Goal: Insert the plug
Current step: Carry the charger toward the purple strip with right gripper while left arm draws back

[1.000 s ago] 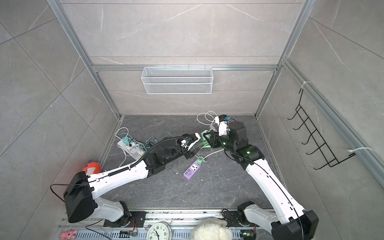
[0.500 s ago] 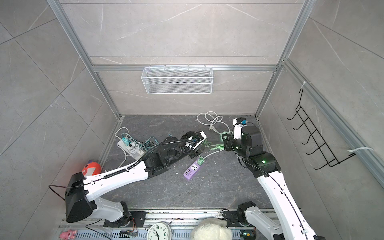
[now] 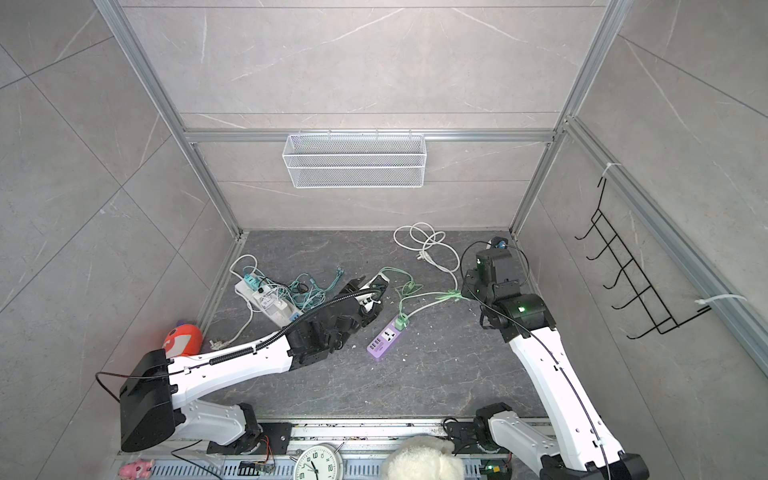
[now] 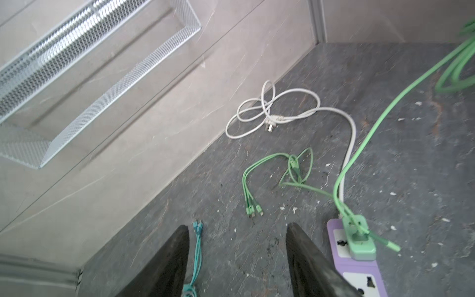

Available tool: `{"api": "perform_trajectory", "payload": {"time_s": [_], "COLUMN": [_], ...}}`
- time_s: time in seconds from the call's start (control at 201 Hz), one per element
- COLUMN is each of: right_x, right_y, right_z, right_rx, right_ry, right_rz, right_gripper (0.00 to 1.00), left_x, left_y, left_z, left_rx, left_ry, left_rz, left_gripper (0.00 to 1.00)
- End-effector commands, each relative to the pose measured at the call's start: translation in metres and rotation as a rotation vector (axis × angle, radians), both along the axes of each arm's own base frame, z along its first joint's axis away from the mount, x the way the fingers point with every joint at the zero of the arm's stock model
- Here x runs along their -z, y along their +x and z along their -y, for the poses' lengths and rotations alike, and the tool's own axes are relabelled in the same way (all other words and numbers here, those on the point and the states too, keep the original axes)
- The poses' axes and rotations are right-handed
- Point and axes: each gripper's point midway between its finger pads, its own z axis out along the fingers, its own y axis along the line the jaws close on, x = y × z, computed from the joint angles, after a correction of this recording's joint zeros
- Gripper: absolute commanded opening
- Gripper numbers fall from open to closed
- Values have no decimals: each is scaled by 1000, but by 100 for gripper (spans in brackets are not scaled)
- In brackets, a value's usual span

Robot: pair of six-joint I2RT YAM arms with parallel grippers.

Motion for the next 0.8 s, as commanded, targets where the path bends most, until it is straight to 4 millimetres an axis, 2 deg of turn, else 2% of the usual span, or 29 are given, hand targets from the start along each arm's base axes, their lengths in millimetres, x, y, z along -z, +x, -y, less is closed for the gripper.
{"api": "perform_trajectory", "payload": {"time_s": [0.0, 0.119, 0.229, 0.488, 0.692, 0.792], "right_x": [36, 76, 99, 115, 144, 146], "right_y": [-2, -4, -10, -11, -23, -24], "right_z": [-11, -30, -43, -94, -113, -124], "right_rx": [14, -23, -23, -111, -49, -43], "right_ry": [75, 158, 181, 206, 142, 148], "right_rz": [-127, -227, -298, -360, -461, -427], "right_gripper": [10, 9, 8, 8, 6, 7], "left_x": [1, 24, 35, 57, 62, 64], "left_y": [1, -8, -14, -14, -16, -19], "left_z": [-24, -30, -37, -45, -52, -51], "left_rx": [-111, -99, -86, -78, -95, -83], "left_ry": [-92, -125, -153, -202, -257, -273], "left_rz": [-26, -83, -109, -153, -180, -194], "left_gripper": [62, 62, 62, 61, 60, 59]}}
